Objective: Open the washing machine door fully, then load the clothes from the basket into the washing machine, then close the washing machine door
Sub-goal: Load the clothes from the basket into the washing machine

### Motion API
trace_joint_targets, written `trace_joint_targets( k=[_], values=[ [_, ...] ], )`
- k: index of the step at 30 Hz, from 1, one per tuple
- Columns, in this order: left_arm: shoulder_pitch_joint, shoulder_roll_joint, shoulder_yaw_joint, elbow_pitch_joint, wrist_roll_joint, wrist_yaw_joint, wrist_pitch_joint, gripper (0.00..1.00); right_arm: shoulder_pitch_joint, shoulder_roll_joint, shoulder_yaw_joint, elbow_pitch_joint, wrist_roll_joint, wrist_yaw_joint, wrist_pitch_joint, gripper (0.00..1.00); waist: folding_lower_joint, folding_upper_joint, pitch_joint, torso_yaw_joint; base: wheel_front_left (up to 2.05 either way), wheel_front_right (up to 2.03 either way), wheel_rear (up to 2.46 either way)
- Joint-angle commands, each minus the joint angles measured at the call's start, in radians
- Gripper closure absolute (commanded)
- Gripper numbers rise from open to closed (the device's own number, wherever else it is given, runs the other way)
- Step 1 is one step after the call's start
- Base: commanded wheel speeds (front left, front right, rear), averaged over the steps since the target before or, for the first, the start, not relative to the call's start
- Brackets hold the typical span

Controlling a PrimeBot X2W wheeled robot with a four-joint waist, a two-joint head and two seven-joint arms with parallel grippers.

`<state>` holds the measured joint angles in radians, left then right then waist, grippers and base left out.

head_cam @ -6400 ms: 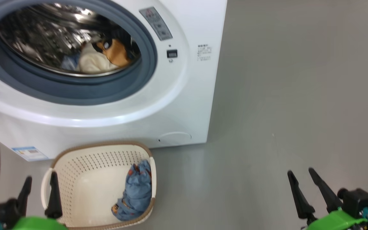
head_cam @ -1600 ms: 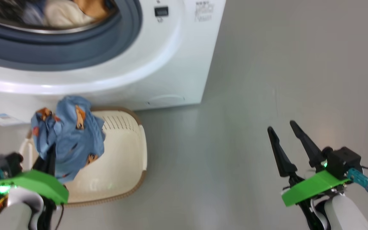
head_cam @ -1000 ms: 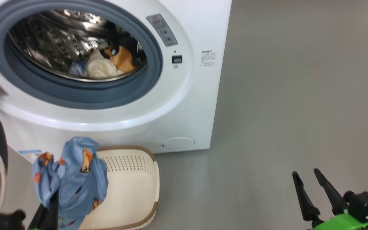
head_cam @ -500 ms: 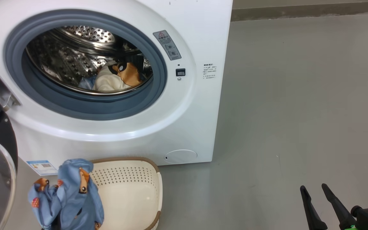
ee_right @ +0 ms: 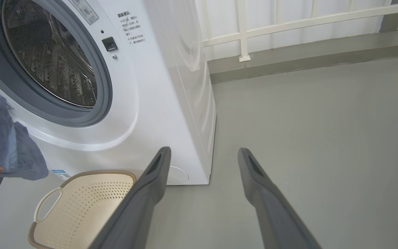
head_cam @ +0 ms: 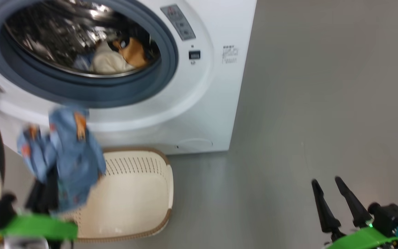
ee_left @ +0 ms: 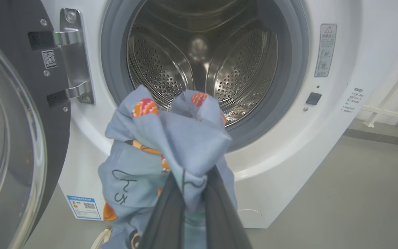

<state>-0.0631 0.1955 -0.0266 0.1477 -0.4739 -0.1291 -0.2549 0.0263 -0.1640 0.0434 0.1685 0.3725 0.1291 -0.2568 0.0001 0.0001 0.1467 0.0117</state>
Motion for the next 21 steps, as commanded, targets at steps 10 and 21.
trace_joint_targets(
  k=[10,21],
  values=[
    [-0.469,0.118,0.004,0.157,-0.06,-0.002,-0.007,1.0,-0.142,0.029,0.059,-0.03,-0.032,0.002,-0.005,0.0,-0.0001,-0.0001,0.222,-0.066,0.0,0.0,0.0],
    [-0.865,0.208,-0.137,0.566,-0.154,-0.002,-0.007,1.0,-0.234,0.079,0.089,-0.036,-0.042,0.002,-0.005,0.0,-0.0001,-0.0001,0.359,-0.165,0.0,0.0,0.0]
  ],
)
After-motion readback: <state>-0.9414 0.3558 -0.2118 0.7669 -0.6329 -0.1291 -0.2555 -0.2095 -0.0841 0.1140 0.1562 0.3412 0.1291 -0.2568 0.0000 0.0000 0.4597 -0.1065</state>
